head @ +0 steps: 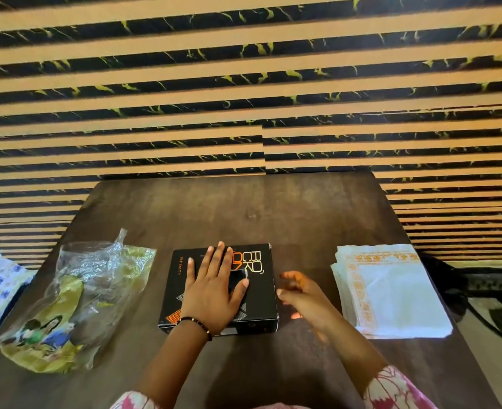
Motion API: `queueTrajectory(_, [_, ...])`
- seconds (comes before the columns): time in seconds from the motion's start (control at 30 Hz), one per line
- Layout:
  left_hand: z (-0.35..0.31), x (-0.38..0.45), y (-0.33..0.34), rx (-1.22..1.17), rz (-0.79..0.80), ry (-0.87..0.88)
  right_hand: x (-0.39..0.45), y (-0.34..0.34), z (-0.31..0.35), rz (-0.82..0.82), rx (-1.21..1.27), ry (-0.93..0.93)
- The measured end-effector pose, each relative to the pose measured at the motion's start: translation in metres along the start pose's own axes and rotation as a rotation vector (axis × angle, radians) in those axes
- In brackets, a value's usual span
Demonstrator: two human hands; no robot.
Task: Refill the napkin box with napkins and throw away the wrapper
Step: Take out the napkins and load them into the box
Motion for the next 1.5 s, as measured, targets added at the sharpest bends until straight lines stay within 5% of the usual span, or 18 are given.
queueTrajectory(0.8, [-0.002,-0.002,-0.004,-0.020,-0.075,-0.019,0.044,-0.015,0.058,0.047,-0.050,-0.199])
queueTrajectory(1.03, [-0.003,0.000,-0.001,-0.017,-0.070,-0.022,0.052,-0.018,0.043,-0.065,0.176,-0.094])
queueTrajectory(1.17, [-0.002,0.001,0.000,-0.006,-0.047,-0.015,0.052,-0.037,0.035,-0.301,0.212,-0.060])
queueTrajectory(1.3, [-0.002,0.001,0.002,-0.016,-0.033,-0.016,0.041,-0.056,0.022,-0.449,-0.182,-0.041])
queueTrajectory(1.43, [-0.002,0.002,0.001,0.000,-0.029,-0.010,0.015,-0.040,0.021,-0.668,-0.867,-0.285])
queueTrajectory(1.5, [-0.002,0.001,0.000,-0.016,-0.031,-0.005,0.008,-0.027,0.010,-0.617,-1.009,-0.308])
Point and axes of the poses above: each hand's wrist, its own x-axis towards the middle knuckle, its own y-axis out of the palm, z = x × y, the point moved 5 cm from there along x, towards the middle knuckle, and after that the axes turned 10 degrees about y, right-handed, at the moved point
